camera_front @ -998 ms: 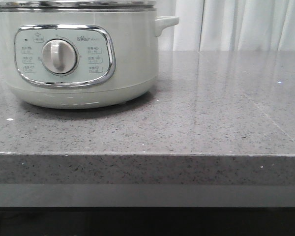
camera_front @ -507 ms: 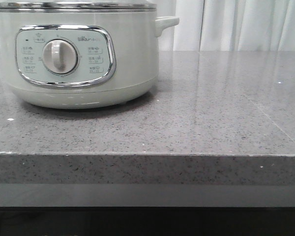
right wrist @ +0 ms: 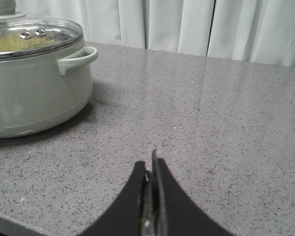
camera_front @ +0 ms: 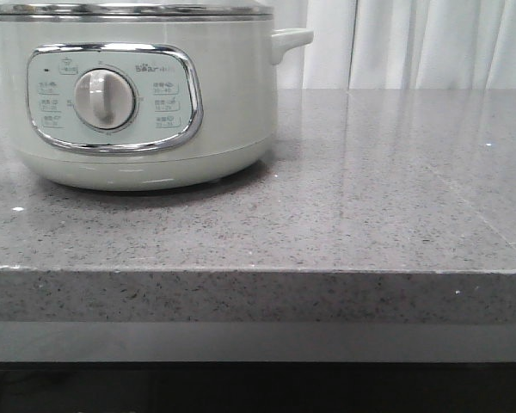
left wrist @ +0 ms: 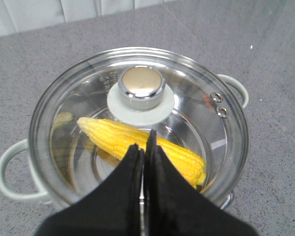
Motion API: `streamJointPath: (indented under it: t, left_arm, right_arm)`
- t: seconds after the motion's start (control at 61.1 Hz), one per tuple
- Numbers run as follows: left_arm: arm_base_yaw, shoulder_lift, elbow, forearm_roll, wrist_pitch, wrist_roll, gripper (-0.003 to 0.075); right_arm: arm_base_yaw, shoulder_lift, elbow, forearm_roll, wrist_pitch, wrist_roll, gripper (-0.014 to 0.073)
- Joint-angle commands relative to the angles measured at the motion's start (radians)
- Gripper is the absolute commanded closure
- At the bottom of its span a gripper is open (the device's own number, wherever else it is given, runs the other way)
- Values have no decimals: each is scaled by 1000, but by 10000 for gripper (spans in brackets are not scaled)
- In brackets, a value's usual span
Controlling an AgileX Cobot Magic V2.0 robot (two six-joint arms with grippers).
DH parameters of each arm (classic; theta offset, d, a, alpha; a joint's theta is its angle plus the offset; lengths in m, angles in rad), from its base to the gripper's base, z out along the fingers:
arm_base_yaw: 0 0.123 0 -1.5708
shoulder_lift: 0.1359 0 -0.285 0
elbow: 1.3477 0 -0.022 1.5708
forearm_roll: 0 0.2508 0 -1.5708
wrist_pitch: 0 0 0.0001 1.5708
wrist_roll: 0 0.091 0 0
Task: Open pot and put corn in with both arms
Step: 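Release the lid knob and raise the left gripper away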
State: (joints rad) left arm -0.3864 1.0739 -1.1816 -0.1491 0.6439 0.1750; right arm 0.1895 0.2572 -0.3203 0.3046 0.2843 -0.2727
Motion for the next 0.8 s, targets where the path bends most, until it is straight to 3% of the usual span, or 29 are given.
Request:
streamJointPath:
  t: [0.0,0.229,0.442,0.622,0.786]
  left_arm:
    - [1,-120,75,-13,-156,2,738]
    - [1,-452,413,-22,-336,2,738]
    - [1,-764,660,-43,-341,2,738]
    - [1,-1012,778,-45,-341,2,738]
    - [1,-1102,799,-43,-341,2,738]
  right_arm:
    - [-4,7,-30,5,-69,-7,658]
    - [-4,7,-30,5,-69,-7,658]
    - [-4,7,-30,5,-69,-7,658]
    - [-4,7,-30,5,-69,-7,658]
    - [-4,7,-30,5,-69,-7,658]
